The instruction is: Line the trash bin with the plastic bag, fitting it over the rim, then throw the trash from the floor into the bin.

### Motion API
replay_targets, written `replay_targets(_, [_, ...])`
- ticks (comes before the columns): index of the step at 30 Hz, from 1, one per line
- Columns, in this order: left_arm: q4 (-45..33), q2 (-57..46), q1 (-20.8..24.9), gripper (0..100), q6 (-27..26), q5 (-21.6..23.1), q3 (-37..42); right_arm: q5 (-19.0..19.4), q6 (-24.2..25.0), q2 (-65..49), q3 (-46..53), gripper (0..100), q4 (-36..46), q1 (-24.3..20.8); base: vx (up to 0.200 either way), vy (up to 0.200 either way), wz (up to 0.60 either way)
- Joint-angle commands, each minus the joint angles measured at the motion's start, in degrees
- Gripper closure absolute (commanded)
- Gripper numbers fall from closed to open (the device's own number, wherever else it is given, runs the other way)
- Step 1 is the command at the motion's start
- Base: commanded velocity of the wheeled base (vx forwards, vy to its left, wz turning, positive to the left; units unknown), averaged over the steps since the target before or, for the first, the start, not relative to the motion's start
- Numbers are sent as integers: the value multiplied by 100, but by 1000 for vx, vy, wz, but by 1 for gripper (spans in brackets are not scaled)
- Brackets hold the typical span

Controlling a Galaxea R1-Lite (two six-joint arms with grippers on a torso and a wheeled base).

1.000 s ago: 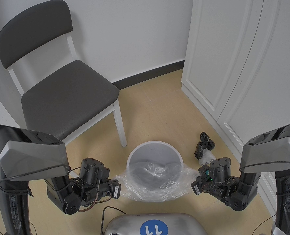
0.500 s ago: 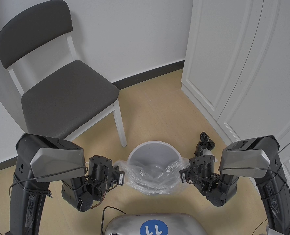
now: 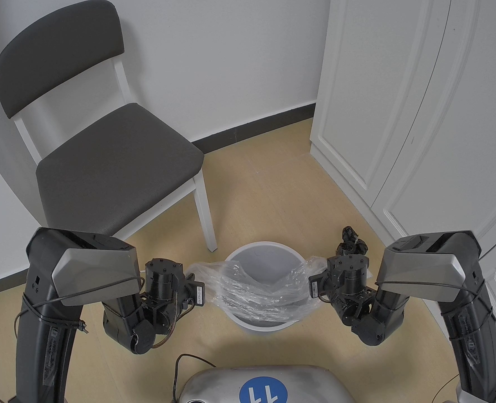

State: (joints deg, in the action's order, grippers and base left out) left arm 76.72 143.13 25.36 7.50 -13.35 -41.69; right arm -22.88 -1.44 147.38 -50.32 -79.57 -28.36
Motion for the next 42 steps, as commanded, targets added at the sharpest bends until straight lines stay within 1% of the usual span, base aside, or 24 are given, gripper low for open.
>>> replay_targets(1, [-7,-330,-13,100,68,-1,65,3,-58,-711,497,100,47,67,0,0,0])
replay_targets(3, [-25,-365,-13,100,68,-1,100,3,-137,-878,690,100,55,67,0,0,0])
replay_targets(6, [-174,-628,-40,100,-64,87,592,38,-427,-1168,1112,100,55,93,0,0,0])
replay_targets(10, [-825,-1200,-127,100,-662,526,1242,91,-849,-1458,1684,100,47,137,0,0,0])
replay_targets(12, [-1080,-1375,-136,100,-750,684,1365,108,-1043,-1572,1921,100,38,137,0,0,0])
replay_targets(13, [-1229,-1472,-136,100,-776,772,1418,170,-1166,-1652,2079,100,38,146,0,0,0])
replay_targets(16, [-1502,-1639,-110,100,-908,931,1576,407,-1333,-1871,2413,100,47,146,0,0,0])
replay_targets(18, [-1572,-1674,-110,100,-1013,983,1603,460,-1421,-1994,2536,100,47,146,0,0,0])
replay_targets(22, [-1660,-1709,-127,100,-1049,1001,1656,460,-1605,-2144,2747,100,47,181,0,0,0])
replay_targets(24, [-1783,-1753,-136,100,-1092,1080,1726,469,-1746,-2188,2809,100,38,234,0,0,0])
replay_targets(27, [-1906,-1929,-136,100,-1242,1221,1779,469,-1790,-2267,2844,100,47,278,0,0,0])
replay_targets(31, [-2231,-2158,-136,100,-1259,1247,1770,469,-1860,-2355,3002,100,47,304,0,0,0])
replay_targets(33, [-2363,-2175,-136,100,-1259,1247,1770,478,-2001,-2337,3064,100,47,304,0,0,0])
replay_targets(37, [-2416,-2061,-101,100,-1268,1282,1761,522,-2089,-2232,3090,100,47,304,0,0,0])
replay_targets(40, [-2354,-1701,-13,100,-1268,1475,1699,522,-2089,-1994,3037,100,38,295,0,0,0])
replay_targets(42, [-2328,-1490,40,100,-1251,1493,1612,522,-2089,-1783,2984,100,-32,252,0,0,0])
